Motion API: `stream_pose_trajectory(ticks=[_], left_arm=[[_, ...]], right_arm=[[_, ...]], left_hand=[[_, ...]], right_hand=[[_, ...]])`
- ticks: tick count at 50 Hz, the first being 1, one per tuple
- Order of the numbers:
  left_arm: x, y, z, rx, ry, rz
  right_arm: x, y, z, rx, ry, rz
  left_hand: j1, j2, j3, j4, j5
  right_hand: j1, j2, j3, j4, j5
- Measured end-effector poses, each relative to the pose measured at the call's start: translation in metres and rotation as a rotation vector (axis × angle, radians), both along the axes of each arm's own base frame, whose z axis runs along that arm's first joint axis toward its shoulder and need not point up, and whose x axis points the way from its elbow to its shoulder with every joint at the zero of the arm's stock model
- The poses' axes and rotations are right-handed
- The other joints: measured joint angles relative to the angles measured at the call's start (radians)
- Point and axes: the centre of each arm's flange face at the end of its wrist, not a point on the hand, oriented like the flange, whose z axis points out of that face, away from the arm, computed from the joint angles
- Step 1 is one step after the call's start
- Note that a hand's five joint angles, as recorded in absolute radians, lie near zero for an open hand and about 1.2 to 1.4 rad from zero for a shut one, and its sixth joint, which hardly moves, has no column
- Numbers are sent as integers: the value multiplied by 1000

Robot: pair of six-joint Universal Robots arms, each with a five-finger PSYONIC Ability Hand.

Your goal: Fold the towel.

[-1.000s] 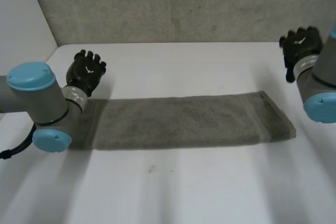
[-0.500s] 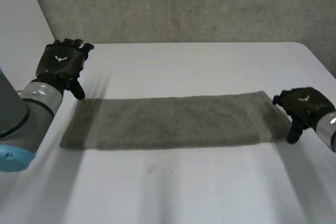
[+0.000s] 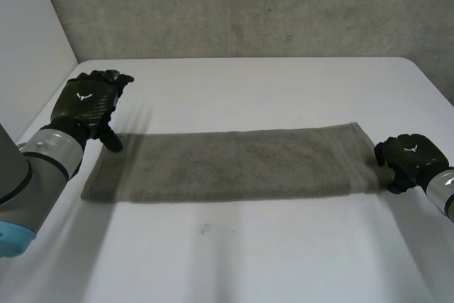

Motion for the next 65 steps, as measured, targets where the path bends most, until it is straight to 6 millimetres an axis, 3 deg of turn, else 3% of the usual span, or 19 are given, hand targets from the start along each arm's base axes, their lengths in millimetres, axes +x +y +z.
stream_pose_trajectory(ticks=[4,10,14,20,21,24,25,27,34,37,39,40,43,48,52,53,56,61,65], left_arm=[[0,0,-1,4,-1,0],[0,1,-3,8,-2,1],[0,1,-3,10,-2,1],[1,2,-4,13,-3,1],[1,2,-4,13,-3,1],[1,3,-4,12,-3,1],[1,3,-4,11,-3,1],[1,3,-3,11,-3,1],[1,3,-3,10,-4,1],[0,3,-3,9,-5,0],[0,3,-3,9,-5,0],[0,3,-3,10,-5,0],[1,3,-4,10,-6,1],[1,4,-4,12,-7,2],[0,5,-5,13,-8,0],[0,5,-5,13,-8,0],[0,5,-5,14,-8,-2],[-2,6,-6,18,-9,-7],[-3,8,-8,24,-10,-12]], right_arm=[[0,-2,-3,0,1,2],[0,-7,-9,0,11,3],[-5,-11,-8,-12,33,-11],[-43,-31,3,-61,113,-135],[-64,-39,9,-75,158,-205],[-82,-44,13,-80,197,-258],[-106,-51,20,-87,264,-332],[-123,-55,26,-89,317,-378],[-133,-64,48,-129,378,-415],[-99,-65,73,-210,337,-354],[-99,-65,73,-210,337,-354],[-56,-58,92,-276,270,-265],[-12,-46,103,-315,205,-164],[90,3,109,-352,91,113],[159,57,96,-337,45,334],[159,57,96,-337,45,334],[209,108,68,-290,35,517],[242,152,28,-211,59,659],[249,164,8,-169,81,692]], left_hand=[[0,0,0,0,0],[0,0,0,0,0],[0,0,0,0,0],[0,0,0,0,0],[0,0,0,0,0],[0,0,0,0,0],[0,0,0,0,0],[0,0,0,0,0],[0,0,0,0,0],[0,0,0,0,0],[0,0,0,0,0],[0,0,0,0,0],[0,0,0,0,0],[0,0,0,0,0],[0,0,0,0,0],[0,0,0,0,0],[0,0,0,0,0],[0,0,0,-1,0],[0,0,0,-1,0]], right_hand=[[53,67,70,71,66],[309,423,428,434,419],[309,427,443,451,431],[309,427,443,453,432],[309,427,443,453,433],[309,427,443,453,436],[309,427,443,454,438],[309,427,443,454,440],[312,427,443,454,442],[312,427,443,454,443],[312,427,443,454,443],[312,427,443,454,444],[312,427,444,454,446],[320,427,444,454,447],[320,427,444,454,448],[320,427,444,454,448],[320,427,444,454,449],[319,425,444,453,449],[-21,34,46,50,96]])
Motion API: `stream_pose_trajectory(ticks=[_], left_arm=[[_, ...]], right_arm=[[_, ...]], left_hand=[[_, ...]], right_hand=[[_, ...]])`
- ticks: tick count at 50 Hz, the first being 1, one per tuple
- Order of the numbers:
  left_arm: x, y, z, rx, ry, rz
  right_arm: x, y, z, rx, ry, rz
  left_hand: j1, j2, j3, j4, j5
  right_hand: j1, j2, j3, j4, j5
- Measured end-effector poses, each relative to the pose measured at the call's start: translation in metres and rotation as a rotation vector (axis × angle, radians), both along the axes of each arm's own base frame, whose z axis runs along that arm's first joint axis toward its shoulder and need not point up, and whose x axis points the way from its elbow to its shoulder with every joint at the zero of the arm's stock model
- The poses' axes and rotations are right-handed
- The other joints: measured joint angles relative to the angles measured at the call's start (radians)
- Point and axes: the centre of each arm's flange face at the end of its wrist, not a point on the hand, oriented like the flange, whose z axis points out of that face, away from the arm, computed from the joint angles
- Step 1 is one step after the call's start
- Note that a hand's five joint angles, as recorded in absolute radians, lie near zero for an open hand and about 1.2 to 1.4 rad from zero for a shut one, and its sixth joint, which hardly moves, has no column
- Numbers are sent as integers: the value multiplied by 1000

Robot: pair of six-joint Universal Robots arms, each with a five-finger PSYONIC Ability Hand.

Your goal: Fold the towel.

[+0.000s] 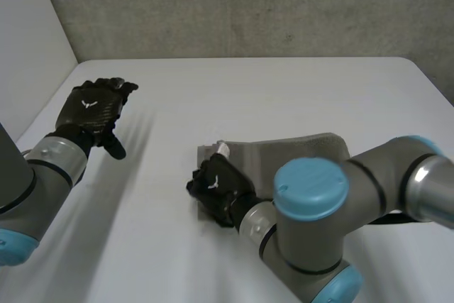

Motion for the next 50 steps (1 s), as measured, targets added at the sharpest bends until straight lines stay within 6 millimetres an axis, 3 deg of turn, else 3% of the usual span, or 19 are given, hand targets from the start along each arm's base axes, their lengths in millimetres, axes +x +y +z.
stream_pose_trajectory(ticks=[1,2,4,9,12,15,16,22,23,24,29,33,34,38,45,46,50], left_arm=[[-1,1,-1,3,-1,-3],[-1,1,-1,4,-1,-5],[-3,3,-2,5,-1,-14],[-12,7,1,-7,2,-43],[-21,9,5,-24,7,-69],[-29,10,6,-31,11,-92],[-38,12,6,-35,15,-117],[-77,22,-8,-21,11,-224],[-77,22,-8,-21,11,-224],[-89,26,-14,-12,7,-255],[-109,35,-24,-1,-2,-287],[-112,38,-25,1,-7,-273],[-111,39,-25,3,-9,-265],[-106,41,-24,8,-12,-246],[-92,47,-16,5,-9,-224],[-76,50,-1,-22,6,-191],[-68,47,5,-36,15,-166]], right_arm=[[0,1,-3,5,8,-9],[0,0,-3,4,8,-14],[-3,-4,7,-9,-6,-57],[-25,-28,37,-15,-76,-188],[-52,-51,54,11,-139,-299],[-71,-62,59,35,-167,-354],[-86,-68,61,60,-178,-391],[-136,-78,42,177,-146,-489],[-136,-78,42,177,-146,-489],[-153,-79,33,217,-128,-530],[-184,-85,15,254,-103,-615],[-196,-90,4,255,-87,-637],[-199,-92,0,258,-79,-639],[-202,-97,-8,255,-63,-640],[-202,-112,-1,184,-72,-645],[-165,-115,28,52,-108,-557],[-118,-92,44,-9,-134,-424]], left_hand=[[0,0,0,0,0],[0,0,0,0,0],[0,0,0,0,0],[0,0,0,0,0],[0,0,0,0,0],[0,0,0,0,0],[0,0,0,0,0],[0,0,0,0,0],[0,0,0,0,0],[0,0,0,0,0],[0,0,0,0,0],[0,0,0,0,0],[0,0,0,0,0],[0,0,0,0,0],[0,0,0,0,0],[0,0,0,0,0],[0,0,0,0,0]], right_hand=[[-242,-314,-314,-296,-293],[-242,-314,-314,-296,-293],[-386,-522,-543,-535,-534],[-393,-541,-572,-553,-556],[-393,-541,-572,-553,-556],[-393,-541,-572,-553,-556],[-393,-541,-572,-553,-556],[-393,-541,-572,-553,-556],[-393,-541,-572,-553,-556],[-393,-541,-572,-553,-556],[-389,-534,-536,-537,-539],[-180,-291,-291,-294,-320],[-28,-98,-108,-111,-147],[253,341,332,332,274],[293,384,396,403,339],[307,384,396,404,349],[308,384,398,404,350]])
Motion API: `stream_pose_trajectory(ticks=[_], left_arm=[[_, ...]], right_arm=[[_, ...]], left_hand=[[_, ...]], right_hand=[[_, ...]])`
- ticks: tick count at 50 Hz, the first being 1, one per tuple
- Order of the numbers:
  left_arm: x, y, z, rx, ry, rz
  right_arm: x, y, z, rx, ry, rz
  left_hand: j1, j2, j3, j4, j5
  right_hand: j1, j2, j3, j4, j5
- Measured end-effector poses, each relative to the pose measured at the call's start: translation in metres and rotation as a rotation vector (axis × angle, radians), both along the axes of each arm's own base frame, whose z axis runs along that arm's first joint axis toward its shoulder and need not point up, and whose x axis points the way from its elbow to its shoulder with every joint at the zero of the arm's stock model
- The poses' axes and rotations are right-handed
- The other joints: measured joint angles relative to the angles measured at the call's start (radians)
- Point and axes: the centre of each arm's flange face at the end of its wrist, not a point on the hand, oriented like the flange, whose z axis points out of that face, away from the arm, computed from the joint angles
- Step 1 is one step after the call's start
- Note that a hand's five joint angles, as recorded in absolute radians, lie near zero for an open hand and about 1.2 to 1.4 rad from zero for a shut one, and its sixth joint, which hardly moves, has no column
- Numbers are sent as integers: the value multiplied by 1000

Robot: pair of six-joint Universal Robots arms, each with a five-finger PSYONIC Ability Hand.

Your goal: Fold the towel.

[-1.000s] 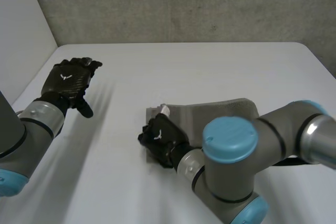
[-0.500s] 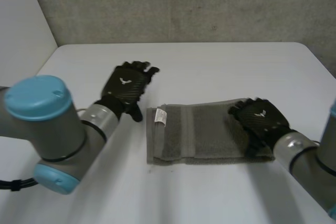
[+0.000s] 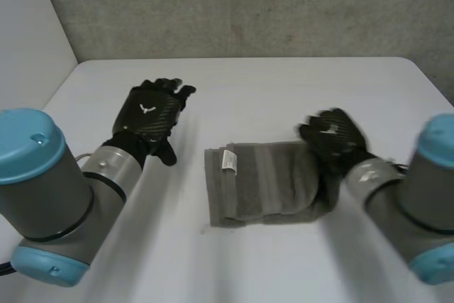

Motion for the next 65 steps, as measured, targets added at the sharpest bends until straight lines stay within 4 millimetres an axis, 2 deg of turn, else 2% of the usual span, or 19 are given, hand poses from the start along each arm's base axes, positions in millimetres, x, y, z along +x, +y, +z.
stream_pose_trajectory(ticks=[1,2,3,8,9,13,16,18,19,22,23,24,32,38,44,47,51,59,65], left_arm=[[2,-1,1,-3,2,8],[2,-1,1,-3,2,8],[6,-3,3,-6,5,20],[10,-5,4,-7,8,36],[11,-6,4,-6,8,39],[12,-6,4,-6,8,41],[12,-6,5,-7,9,41],[11,-7,6,-10,12,40],[11,-7,6,-12,13,40],[10,-9,9,-18,21,40],[10,-9,9,-18,21,40],[9,-10,11,-22,32,39],[-4,-19,15,20,135,24],[-28,-13,-3,145,180,-17],[-45,-1,-30,267,151,-27],[-53,9,-53,339,98,-13],[-55,16,-72,375,51,6],[-52,18,-90,386,-20,30],[-53,17,-87,355,-51,19]], right_arm=[[12,8,3,-14,-3,35],[12,8,3,-14,-3,35],[38,26,6,-40,-9,115],[82,67,-1,-56,0,276],[94,81,-8,-52,12,329],[113,104,-27,-32,49,409],[117,110,-34,-23,63,424],[116,110,-35,-17,66,420],[116,110,-34,-17,63,415],[110,105,-22,-21,33,377],[110,105,-22,-21,33,377],[103,99,-11,-23,1,334],[55,53,22,47,-162,89],[22,28,31,166,-281,-29],[12,18,23,300,-327,-16],[14,13,8,398,-334,21],[18,7,-11,472,-317,41],[20,-5,-40,514,-257,33],[13,-13,-41,471,-185,13]], left_hand=[[0,0,0,0,0],[0,0,0,0,0],[0,0,0,0,0],[0,0,0,0,0],[0,0,0,0,0],[0,0,0,0,0],[0,0,0,0,0],[0,0,0,0,0],[0,0,0,0,0],[0,0,0,0,0],[0,0,0,0,0],[0,0,0,0,0],[0,0,0,0,0],[0,0,0,0,0],[0,0,0,0,0],[0,0,0,0,0],[0,0,0,0,0],[0,0,0,0,0],[0,0,0,0,0]], right_hand=[[0,0,0,0,2],[0,0,0,0,2],[0,0,0,0,3],[0,0,0,0,3],[0,0,0,0,3],[0,0,0,0,4],[-8,-15,-18,-19,-11],[-365,-510,-529,-538,-486],[-471,-648,-675,-666,-616],[-651,-851,-883,-890,-833],[-651,-851,-883,-890,-833],[-701,-924,-969,-958,-900],[-701,-925,-971,-958,-906],[-701,-925,-972,-958,-906],[-701,-925,-972,-958,-907],[-701,-925,-971,-958,-907],[-701,-925,-972,-958,-907],[-701,-925,-972,-958,-911],[-701,-925,-971,-958,-912]])
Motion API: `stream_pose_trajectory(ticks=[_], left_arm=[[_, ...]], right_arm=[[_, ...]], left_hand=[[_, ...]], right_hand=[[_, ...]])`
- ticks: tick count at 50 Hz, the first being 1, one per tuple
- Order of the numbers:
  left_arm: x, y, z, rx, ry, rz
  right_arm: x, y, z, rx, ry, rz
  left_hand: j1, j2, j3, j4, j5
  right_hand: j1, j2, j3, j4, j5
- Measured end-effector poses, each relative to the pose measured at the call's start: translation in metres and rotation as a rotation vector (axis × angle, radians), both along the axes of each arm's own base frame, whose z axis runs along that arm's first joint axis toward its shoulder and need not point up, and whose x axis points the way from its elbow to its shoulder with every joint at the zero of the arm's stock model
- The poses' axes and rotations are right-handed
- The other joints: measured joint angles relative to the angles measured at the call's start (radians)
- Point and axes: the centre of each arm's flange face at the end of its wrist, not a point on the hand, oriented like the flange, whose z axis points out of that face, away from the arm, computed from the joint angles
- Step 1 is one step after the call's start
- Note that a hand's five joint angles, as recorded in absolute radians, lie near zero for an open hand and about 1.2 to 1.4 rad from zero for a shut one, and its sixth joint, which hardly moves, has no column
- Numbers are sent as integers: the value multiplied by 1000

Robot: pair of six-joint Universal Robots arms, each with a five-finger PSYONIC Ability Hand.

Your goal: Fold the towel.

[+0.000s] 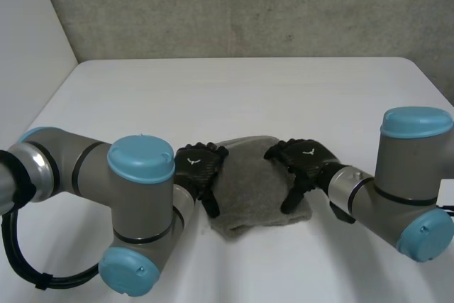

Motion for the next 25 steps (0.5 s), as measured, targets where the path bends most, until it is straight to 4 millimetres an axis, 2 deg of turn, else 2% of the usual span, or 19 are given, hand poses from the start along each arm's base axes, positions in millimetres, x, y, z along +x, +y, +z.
stream_pose_trajectory(ticks=[3,6,11,12,15,20,22,23,24,25], left_arm=[[-1,0,3,-18,-8,-11],[-4,2,11,-42,-10,-25],[-4,1,38,-110,16,-31],[-3,-2,52,-143,36,-24],[4,-8,80,-201,73,-1],[34,-22,153,-327,152,86],[44,-24,172,-354,167,111],[53,-24,188,-377,178,134],[53,-24,188,-377,178,134],[64,-23,205,-396,185,160]], right_arm=[[-4,-4,7,-38,29,-13],[-7,-10,24,-101,44,-36],[-8,-16,59,-208,29,-78],[-9,-18,74,-249,17,-97],[-10,-20,97,-313,-3,-136],[-22,-25,158,-481,-53,-297],[-27,-25,174,-523,-66,-349],[-30,-24,186,-554,-77,-386],[-30,-24,186,-554,-77,-386],[-35,-22,200,-588,-90,-429]], left_hand=[[0,0,0,0,0],[0,0,0,0,0],[0,0,0,0,0],[0,0,0,0,0],[0,0,0,0,0],[0,0,0,0,0],[0,0,0,0,0],[0,0,0,0,0],[0,0,0,0,0],[0,0,0,0,0]], right_hand=[[0,0,0,0,0],[0,0,0,0,0],[0,0,0,0,-1],[0,0,0,0,-1],[0,0,0,0,-1],[0,0,0,0,-1],[0,0,0,0,-1],[0,0,0,0,-1],[0,0,0,0,-1],[0,0,0,0,-1]])
